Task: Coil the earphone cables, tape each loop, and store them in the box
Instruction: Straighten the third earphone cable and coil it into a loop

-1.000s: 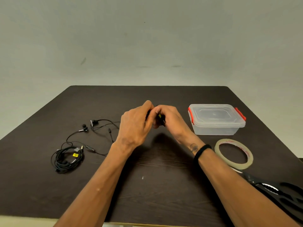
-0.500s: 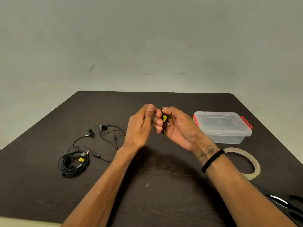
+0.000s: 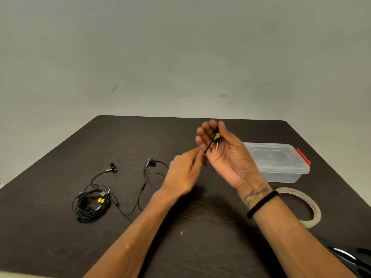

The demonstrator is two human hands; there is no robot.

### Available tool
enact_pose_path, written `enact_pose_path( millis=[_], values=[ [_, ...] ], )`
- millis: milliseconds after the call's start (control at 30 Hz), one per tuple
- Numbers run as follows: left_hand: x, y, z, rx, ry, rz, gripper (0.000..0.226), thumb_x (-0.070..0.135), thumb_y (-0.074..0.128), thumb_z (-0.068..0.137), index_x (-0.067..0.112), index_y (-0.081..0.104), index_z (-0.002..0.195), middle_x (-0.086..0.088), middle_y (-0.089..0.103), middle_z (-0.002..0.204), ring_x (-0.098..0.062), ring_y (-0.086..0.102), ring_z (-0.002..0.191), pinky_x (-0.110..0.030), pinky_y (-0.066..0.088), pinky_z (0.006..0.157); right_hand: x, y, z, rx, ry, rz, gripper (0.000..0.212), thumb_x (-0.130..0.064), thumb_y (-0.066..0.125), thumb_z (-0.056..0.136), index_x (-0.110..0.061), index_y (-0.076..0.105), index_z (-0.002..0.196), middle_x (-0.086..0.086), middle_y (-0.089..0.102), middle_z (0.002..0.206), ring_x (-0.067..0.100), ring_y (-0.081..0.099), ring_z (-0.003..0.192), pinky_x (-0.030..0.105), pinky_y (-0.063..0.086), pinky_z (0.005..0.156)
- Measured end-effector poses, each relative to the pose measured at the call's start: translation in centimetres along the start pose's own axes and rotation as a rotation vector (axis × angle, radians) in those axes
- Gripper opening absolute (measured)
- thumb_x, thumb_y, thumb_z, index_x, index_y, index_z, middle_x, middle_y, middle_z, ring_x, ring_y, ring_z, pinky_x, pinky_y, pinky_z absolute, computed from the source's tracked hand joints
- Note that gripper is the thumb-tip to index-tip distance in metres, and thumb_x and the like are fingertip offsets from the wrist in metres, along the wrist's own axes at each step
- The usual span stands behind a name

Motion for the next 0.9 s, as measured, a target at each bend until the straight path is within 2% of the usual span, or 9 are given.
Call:
enact_pose_path(
  millis=[100,200,333,400,467,600,767,833,900],
  values=[
    [1.4,0.4,-0.8,-0.030,0.088,0.175,0.039,0.049,0.038,0.109,0.029,0.062,0.086,0.011,0.065,0.071,-0.014,0.067,0.070,-0.042,0.055,0.072,-1.6,-0.7,0.2,0.037,-0.163,-0.177,0.027,-0.017,0.045,0.110,-0.004,0.068,0.108,0.016,0.075,0.112,0.032,0.071,0.115,0.042,0.056,0.105],
    [4.0,-0.4,-0.5,-0.054,0.136,0.231,0.045,0.059,0.034,0.105,0.026,0.055,0.083,0.008,0.062,0.067,-0.025,0.066,0.070,-0.045,0.055,0.070,-3.8,-0.8,0.8,0.136,-0.280,-0.426,0.027,-0.018,0.044,0.112,-0.004,0.067,0.108,0.017,0.075,0.109,0.034,0.071,0.114,0.042,0.054,0.107],
    [7.7,-3.9,2.3,-0.050,0.196,0.313,0.042,0.054,0.042,0.105,0.032,0.039,0.070,0.010,0.050,0.058,-0.019,0.052,0.059,-0.037,0.047,0.062,-7.2,1.3,1.9,0.218,-0.305,-0.924,0.033,-0.021,0.042,0.113,-0.001,0.067,0.107,0.016,0.078,0.100,0.026,0.077,0.097,0.031,0.059,0.091],
    [9.9,-6.2,3.8,-0.040,0.210,0.317,0.041,0.053,0.045,0.105,0.036,0.043,0.068,0.010,0.052,0.059,-0.014,0.053,0.058,-0.035,0.046,0.062,-8.4,3.1,1.4,0.206,-0.262,-1.113,0.035,-0.020,0.043,0.112,0.003,0.068,0.105,0.011,0.075,0.088,0.009,0.073,0.076,0.018,0.055,0.071],
    [11.7,-8.5,5.3,-0.015,0.182,0.286,0.043,0.056,0.049,0.103,0.033,0.053,0.067,0.009,0.057,0.062,-0.013,0.055,0.060,-0.032,0.042,0.061,-9.1,4.4,0.6,0.174,-0.233,-1.231,0.036,-0.017,0.044,0.110,0.007,0.068,0.098,0.008,0.066,0.077,0.002,0.060,0.060,0.016,0.049,0.061],
    [15.2,-12.9,7.0,0.009,0.109,0.170,0.052,0.058,0.059,0.098,0.016,0.069,0.068,0.004,0.056,0.055,-0.013,0.052,0.052,-0.033,0.045,0.059,-9.4,5.7,-1.5,0.145,-0.113,-1.199,0.043,-0.030,0.041,0.113,-0.001,0.069,0.099,0.003,0.054,0.068,0.011,0.055,0.061,0.030,0.061,0.078],
    [17.5,-14.9,7.9,0.025,0.058,0.085,0.049,0.062,0.062,0.095,0.021,0.066,0.068,0.003,0.064,0.062,-0.016,0.070,0.061,-0.031,0.053,0.065,-9.2,7.8,-4.0,0.073,-0.049,-0.906,0.043,-0.036,0.037,0.113,-0.008,0.060,0.091,0.002,0.042,0.065,0.014,0.040,0.056,0.036,0.054,0.073],
    [17.5,-14.8,8.3,0.018,0.028,-0.035,0.049,0.058,0.063,0.096,0.017,0.065,0.070,0.002,0.062,0.062,-0.016,0.067,0.056,-0.035,0.059,0.068,-9.2,8.7,-4.8,0.043,-0.023,-0.777,0.043,-0.038,0.039,0.113,-0.010,0.060,0.087,0.002,0.038,0.064,0.014,0.037,0.056,0.036,0.051,0.072],
    [17.4,-14.6,8.4,0.025,0.015,-0.127,0.049,0.055,0.064,0.097,0.014,0.064,0.070,0.001,0.059,0.063,-0.016,0.059,0.054,-0.031,0.056,0.057,-9.1,9.6,-5.3,0.005,0.015,-0.673,0.043,-0.038,0.041,0.112,-0.011,0.059,0.084,0.002,0.037,0.065,0.015,0.036,0.055,0.037,0.050,0.073]
  ],
)
Point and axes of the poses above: each hand's wrist, its own z-axis towards the middle knuckle, its own y-axis out of the palm, x = y × z, the point moved 4 cm from there along z, towards the middle knuckle
